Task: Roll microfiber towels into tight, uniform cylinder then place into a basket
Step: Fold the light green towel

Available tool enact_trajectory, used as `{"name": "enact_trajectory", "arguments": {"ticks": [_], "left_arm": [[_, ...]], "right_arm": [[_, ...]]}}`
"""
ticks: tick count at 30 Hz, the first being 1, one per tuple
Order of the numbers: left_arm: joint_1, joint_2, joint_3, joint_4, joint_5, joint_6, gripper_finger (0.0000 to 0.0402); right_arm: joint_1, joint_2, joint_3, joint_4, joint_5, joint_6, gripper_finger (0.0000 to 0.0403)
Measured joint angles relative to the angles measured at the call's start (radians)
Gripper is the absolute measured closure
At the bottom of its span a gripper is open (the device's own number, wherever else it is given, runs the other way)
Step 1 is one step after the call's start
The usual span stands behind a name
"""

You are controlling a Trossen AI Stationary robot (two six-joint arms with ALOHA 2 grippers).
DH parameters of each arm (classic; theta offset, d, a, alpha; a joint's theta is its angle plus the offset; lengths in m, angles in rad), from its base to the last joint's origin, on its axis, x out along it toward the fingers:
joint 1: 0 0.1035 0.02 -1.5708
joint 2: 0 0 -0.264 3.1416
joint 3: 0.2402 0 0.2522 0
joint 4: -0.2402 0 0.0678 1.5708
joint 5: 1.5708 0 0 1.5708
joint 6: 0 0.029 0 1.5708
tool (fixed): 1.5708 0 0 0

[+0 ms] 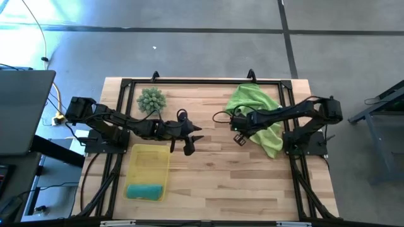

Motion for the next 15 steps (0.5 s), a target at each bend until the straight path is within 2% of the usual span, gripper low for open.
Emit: {"name": "enact_trajectory", "arguments": {"ticks": [9, 15], "left_arm": [[0.0, 0.0, 0.0, 0.021, -0.009, 0.191, 0.0243], [0.0, 0.0, 0.0, 0.126, -0.011, 0.217, 0.0243]], "right_arm": [[0.072, -0.108, 0.137, 0.078, -0.129, -0.148, 0.0396], [0.097, -0.112, 0.267, 0.079, -0.133, -0.157, 0.04]]}}
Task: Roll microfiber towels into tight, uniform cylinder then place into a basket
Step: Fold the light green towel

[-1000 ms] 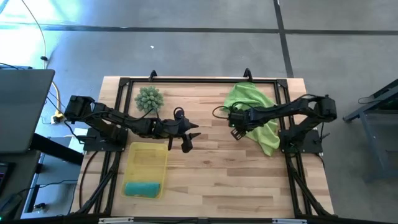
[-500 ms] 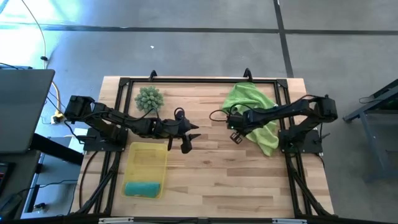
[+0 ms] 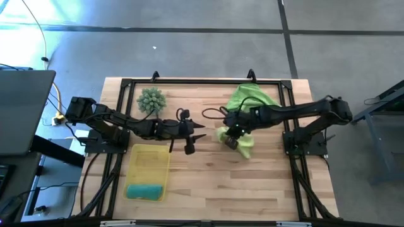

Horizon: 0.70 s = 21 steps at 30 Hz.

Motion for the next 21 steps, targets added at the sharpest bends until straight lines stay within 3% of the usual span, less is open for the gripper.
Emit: {"name": "enact_trajectory", "arguments": {"ticks": [13, 17, 21], "left_arm": [[0.0, 0.0, 0.0, 0.087, -0.005, 0.055, 0.0243], [-0.01, 0.0, 0.0, 0.084, -0.105, 0.104, 0.0243], [-0.038, 0.002, 0.0, 0.084, -0.248, 0.273, 0.0243]], "right_arm": [[-0.048, 0.0, 0.23, -0.03, 0.059, 0.048, 0.0402], [-0.05, 0.0, 0.255, -0.034, 0.033, 0.056, 0.0402], [-0.05, 0.0, 0.276, -0.032, 0.031, 0.07, 0.0402]]}}
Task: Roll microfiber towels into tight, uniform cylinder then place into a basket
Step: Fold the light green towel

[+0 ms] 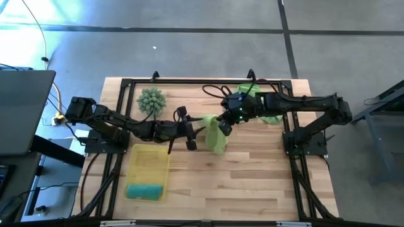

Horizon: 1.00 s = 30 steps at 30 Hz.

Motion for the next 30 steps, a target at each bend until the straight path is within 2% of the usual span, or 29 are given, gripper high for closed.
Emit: {"name": "enact_trajectory", "arguments": {"ticks": [5, 8, 13, 16, 20, 30], "left_arm": [[-0.026, 0.053, 0.0, 0.053, -0.052, 0.138, 0.0243], [-0.037, 0.114, 0.0, 0.125, -0.075, 0.181, 0.0243], [-0.05, 0.218, 0.0, 0.371, -0.31, 0.225, 0.0243], [-0.051, 0.258, 0.0, 0.488, -0.374, 0.259, 0.0243], [-0.051, 0.274, 0.0, 0.571, -0.399, 0.268, 0.0243], [-0.012, 0.274, 0.0, 0.571, -0.37, 0.133, 0.0243]], "right_arm": [[0.0, 0.0, 0.003, 0.019, 0.013, 0.033, 0.0402], [0.0, 0.0, 0.003, 0.044, 0.058, 0.043, 0.0402], [0.0, 0.0, 0.003, 0.067, 0.112, 0.066, 0.0402], [0.0, 0.0, 0.003, 0.071, 0.128, 0.066, 0.0402], [0.0, 0.001, 0.003, 0.075, 0.128, 0.066, 0.0402], [0.004, 0.001, 0.003, 0.098, 0.11, 0.042, 0.0402]]}}
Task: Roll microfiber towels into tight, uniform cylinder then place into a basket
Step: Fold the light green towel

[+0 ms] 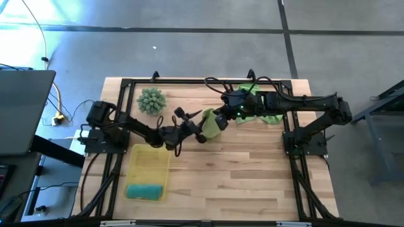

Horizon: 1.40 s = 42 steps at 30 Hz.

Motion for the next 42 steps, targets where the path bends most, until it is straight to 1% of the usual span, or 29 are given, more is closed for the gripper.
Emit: {"name": "enact_trajectory", "arguments": {"ticks": [5, 8, 11, 16, 18, 23, 29, 32, 36, 40, 42], "left_arm": [[0.027, 0.0, 0.0, -0.023, 0.006, -0.082, 0.0243], [0.038, 0.0, 0.0, -0.095, 0.051, -0.157, 0.0244], [0.044, 0.0, 0.0, -0.155, 0.122, -0.225, 0.0254], [0.044, 0.001, 0.0, -0.219, 0.31, -0.26, 0.0285], [0.039, 0.001, 0.0, -0.23, 0.339, -0.261, 0.0296], [0.033, 0.001, 0.0, -0.261, 0.331, -0.266, 0.0314], [0.032, 0.001, 0.0, -0.341, 0.35, -0.339, 0.0316], [0.028, 0.001, 0.0, -0.377, 0.38, -0.38, 0.0316], [0.019, 0.001, 0.0, -0.385, 0.422, -0.397, 0.0316], [0.009, 0.001, 0.0, -0.385, 0.423, -0.399, 0.0317], [0.006, 0.001, 0.0, -0.382, 0.42, -0.398, 0.0324]], "right_arm": [[0.021, 0.0, 0.0, 0.0, -0.036, -0.014, 0.0402], [0.032, 0.0, 0.0, 0.0, -0.077, -0.049, 0.0402], [0.039, 0.0, 0.0, 0.0, -0.119, -0.093, 0.0402], [0.04, 0.0, 0.0, 0.0, -0.208, -0.201, 0.0402], [0.04, 0.0, 0.0, 0.0, -0.245, -0.226, 0.0402], [0.044, 0.0, 0.0, 0.002, -0.311, -0.24, 0.0402], [0.077, 0.0, 0.007, 0.015, -0.315, -0.24, 0.0402], [0.093, -0.001, 0.031, 0.015, -0.315, -0.243, 0.0402], [0.111, -0.002, 0.066, 0.015, -0.314, -0.25, 0.0402], [0.128, -0.003, 0.086, 0.016, -0.312, -0.273, 0.0402], [0.132, -0.003, 0.088, 0.013, -0.305, -0.274, 0.0402]]}}
